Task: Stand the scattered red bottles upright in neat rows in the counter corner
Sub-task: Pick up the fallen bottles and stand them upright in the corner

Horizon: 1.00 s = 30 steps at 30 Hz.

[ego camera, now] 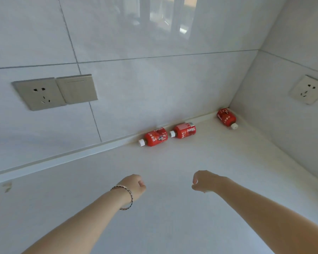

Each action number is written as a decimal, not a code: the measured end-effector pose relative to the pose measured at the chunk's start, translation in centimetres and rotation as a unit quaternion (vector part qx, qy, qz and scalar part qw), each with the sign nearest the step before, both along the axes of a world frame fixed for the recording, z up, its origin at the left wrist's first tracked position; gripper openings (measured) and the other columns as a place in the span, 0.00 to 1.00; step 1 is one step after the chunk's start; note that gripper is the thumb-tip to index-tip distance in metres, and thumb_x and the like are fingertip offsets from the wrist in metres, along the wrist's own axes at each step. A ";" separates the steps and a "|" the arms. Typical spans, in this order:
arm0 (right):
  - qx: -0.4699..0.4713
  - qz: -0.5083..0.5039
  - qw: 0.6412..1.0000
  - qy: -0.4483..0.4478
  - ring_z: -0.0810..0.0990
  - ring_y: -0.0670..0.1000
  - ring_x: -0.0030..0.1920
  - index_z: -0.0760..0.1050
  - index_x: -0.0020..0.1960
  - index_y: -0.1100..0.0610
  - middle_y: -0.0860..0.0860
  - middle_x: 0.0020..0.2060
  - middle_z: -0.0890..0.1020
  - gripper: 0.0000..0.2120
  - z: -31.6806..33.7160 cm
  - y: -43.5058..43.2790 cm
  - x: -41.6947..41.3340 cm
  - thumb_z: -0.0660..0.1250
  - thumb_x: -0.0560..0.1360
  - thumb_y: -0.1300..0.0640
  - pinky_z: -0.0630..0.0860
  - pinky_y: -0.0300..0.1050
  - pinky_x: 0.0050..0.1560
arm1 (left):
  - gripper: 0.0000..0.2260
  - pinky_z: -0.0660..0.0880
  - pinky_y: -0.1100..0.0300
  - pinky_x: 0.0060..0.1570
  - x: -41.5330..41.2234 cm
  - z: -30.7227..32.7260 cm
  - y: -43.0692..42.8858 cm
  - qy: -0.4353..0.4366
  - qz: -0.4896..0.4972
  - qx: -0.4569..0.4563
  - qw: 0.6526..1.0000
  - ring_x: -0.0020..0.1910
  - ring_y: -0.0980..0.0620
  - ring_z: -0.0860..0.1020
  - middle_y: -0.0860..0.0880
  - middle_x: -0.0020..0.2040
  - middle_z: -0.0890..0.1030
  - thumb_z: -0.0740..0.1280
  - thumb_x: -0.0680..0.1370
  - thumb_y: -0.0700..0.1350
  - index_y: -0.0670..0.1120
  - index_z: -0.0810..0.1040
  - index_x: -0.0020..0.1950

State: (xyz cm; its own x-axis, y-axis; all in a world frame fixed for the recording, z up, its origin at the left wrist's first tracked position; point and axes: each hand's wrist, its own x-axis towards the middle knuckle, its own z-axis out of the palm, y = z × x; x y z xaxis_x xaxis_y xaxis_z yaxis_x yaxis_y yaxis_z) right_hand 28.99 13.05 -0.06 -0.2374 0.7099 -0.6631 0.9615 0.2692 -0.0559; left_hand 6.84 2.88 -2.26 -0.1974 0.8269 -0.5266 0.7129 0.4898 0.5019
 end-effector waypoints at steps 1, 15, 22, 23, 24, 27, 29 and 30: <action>-0.002 0.000 1.000 0.000 0.79 0.55 0.51 0.74 0.62 0.64 0.58 0.59 0.79 0.18 -0.2 1.5 0.7 0.58 0.76 0.57 0.71 0.42 0.48 | 0.10 0.69 0.62 0.43 0.4 -0.2 1.3 0.005 0.008 0.002 1.000 0.41 0.50 0.74 0.56 0.34 0.72 0.58 0.76 0.43 0.53 0.69 0.36; -0.011 0.026 0.998 0.049 0.74 0.53 0.63 0.72 0.63 0.55 0.51 0.64 0.74 0.15 -4.8 17.0 0.2 0.59 0.78 0.52 0.72 0.46 0.61 | 0.28 0.72 0.46 0.64 -1.6 -5.6 19.7 0.073 0.149 0.045 0.985 0.66 0.39 0.72 0.42 0.69 0.69 0.68 0.74 0.45 0.47 0.62 0.72; 0.026 0.058 0.996 0.070 0.76 0.52 0.60 0.72 0.63 0.53 0.51 0.62 0.76 0.15 -6.1 19.8 -1.9 0.58 0.79 0.52 0.73 0.44 0.58 | 0.15 0.72 0.57 0.54 -3.3 -8.8 20.1 0.053 0.145 0.112 0.982 0.56 0.43 0.79 0.42 0.55 0.82 0.70 0.74 0.40 0.42 0.76 0.60; 0.045 0.067 0.993 0.084 0.76 0.52 0.60 0.72 0.64 0.53 0.51 0.62 0.76 0.15 -5.9 19.9 -2.7 0.58 0.79 0.53 0.73 0.45 0.59 | 0.13 0.72 0.57 0.50 -3.4 -8.5 19.6 0.046 0.136 0.123 0.982 0.52 0.43 0.80 0.42 0.51 0.83 0.70 0.74 0.42 0.41 0.78 0.57; 0.071 0.080 0.989 0.101 0.76 0.53 0.61 0.71 0.64 0.53 0.51 0.62 0.76 0.15 -5.7 20.0 -3.6 0.58 0.79 0.53 0.74 0.46 0.60 | 0.12 0.72 0.57 0.46 -3.3 -8.0 18.9 0.041 0.132 0.140 0.981 0.47 0.44 0.79 0.42 0.45 0.82 0.70 0.74 0.44 0.40 0.80 0.55; 0.164 0.138 0.967 0.141 0.76 0.56 0.60 0.69 0.66 0.55 0.52 0.63 0.72 0.17 -5.5 20.5 -6.7 0.60 0.78 0.58 0.76 0.50 0.58 | 0.10 0.68 0.71 0.34 -3.0 -5.8 17.0 0.029 0.173 0.210 0.962 0.33 0.52 0.74 0.50 0.33 0.77 0.72 0.72 0.43 0.40 0.81 0.51; 0.197 0.198 0.957 0.081 0.76 0.57 0.59 0.66 0.68 0.58 0.54 0.64 0.69 0.21 -6.0 20.8 -8.5 0.63 0.76 0.62 0.78 0.52 0.53 | 0.08 0.69 0.78 0.33 -3.0 -4.0 15.7 0.010 0.207 0.250 0.946 0.32 0.62 0.73 0.56 0.31 0.75 0.74 0.70 0.41 0.44 0.81 0.48; 0.208 0.225 0.951 0.033 0.76 0.58 0.59 0.63 0.69 0.58 0.55 0.64 0.67 0.24 -6.4 21.0 -9.2 0.64 0.74 0.64 0.78 0.51 0.51 | 0.07 0.69 0.78 0.32 -3.1 -3.2 15.0 0.013 0.204 0.248 0.947 0.33 0.62 0.74 0.57 0.31 0.75 0.75 0.69 0.43 0.46 0.81 0.45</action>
